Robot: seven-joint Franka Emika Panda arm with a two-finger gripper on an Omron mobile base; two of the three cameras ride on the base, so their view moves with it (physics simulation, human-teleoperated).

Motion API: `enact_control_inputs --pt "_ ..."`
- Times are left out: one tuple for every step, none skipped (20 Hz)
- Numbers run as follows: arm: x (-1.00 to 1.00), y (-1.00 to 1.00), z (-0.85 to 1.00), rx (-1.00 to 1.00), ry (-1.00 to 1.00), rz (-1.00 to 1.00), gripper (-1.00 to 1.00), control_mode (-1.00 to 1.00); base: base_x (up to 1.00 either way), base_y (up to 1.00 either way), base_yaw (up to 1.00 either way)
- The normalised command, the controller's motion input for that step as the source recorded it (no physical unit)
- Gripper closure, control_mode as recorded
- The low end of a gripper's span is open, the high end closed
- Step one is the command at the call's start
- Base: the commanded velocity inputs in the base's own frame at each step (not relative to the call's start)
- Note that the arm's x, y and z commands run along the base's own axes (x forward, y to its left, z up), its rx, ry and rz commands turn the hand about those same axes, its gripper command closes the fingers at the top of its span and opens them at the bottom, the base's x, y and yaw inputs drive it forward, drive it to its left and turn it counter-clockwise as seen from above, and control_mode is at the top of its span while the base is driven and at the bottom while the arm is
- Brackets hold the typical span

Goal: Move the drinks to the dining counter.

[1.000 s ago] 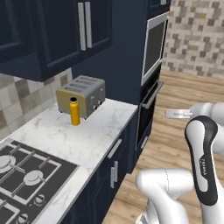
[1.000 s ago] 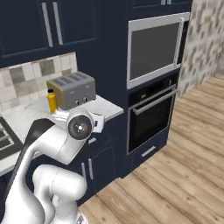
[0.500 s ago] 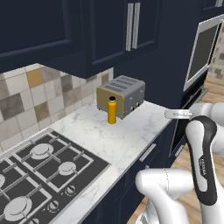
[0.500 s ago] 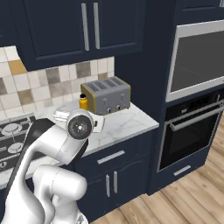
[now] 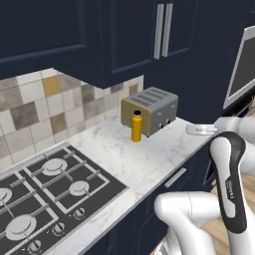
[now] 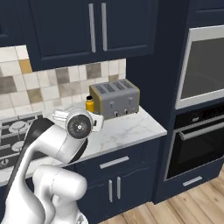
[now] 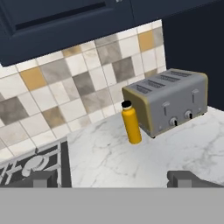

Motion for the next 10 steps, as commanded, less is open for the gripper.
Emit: enact_control_inputs --pt "0.0 0.0 0.0 0.0 0.0 0.0 -1.0 1.0 0.83 0.0 0.03" --pt "0.0 0.0 0.0 0.0 0.0 0.0 -1.0 1.0 0.86 0.0 0.02" --pt "0.0 0.0 0.0 0.0 0.0 0.0 -1.0 1.0 0.86 0.0 0.0" --pt "0.0 0.0 0.0 0.0 0.0 0.0 -1.0 1.0 0.85 0.01 0.0" --pt "0.0 0.0 0.0 0.0 0.0 0.0 -1.0 1.0 0.84 0.04 0.0" --pt "0.0 0.0 0.0 0.0 0.0 0.0 -1.0 1.0 0.78 0.06 0.0" --pt "0.0 0.0 0.0 0.0 0.0 0.0 -1.0 1.0 0.69 0.07 0.0" --pt "0.0 0.0 0.0 0.0 0.0 0.0 -1.0 1.0 0.52 0.06 0.0" --pt "0.0 0.0 0.0 0.0 0.0 0.0 -1.0 1.0 0.41 0.03 0.0" --pt "0.0 0.0 0.0 0.0 0.0 0.0 -1.0 1.0 0.3 0.0 0.0"
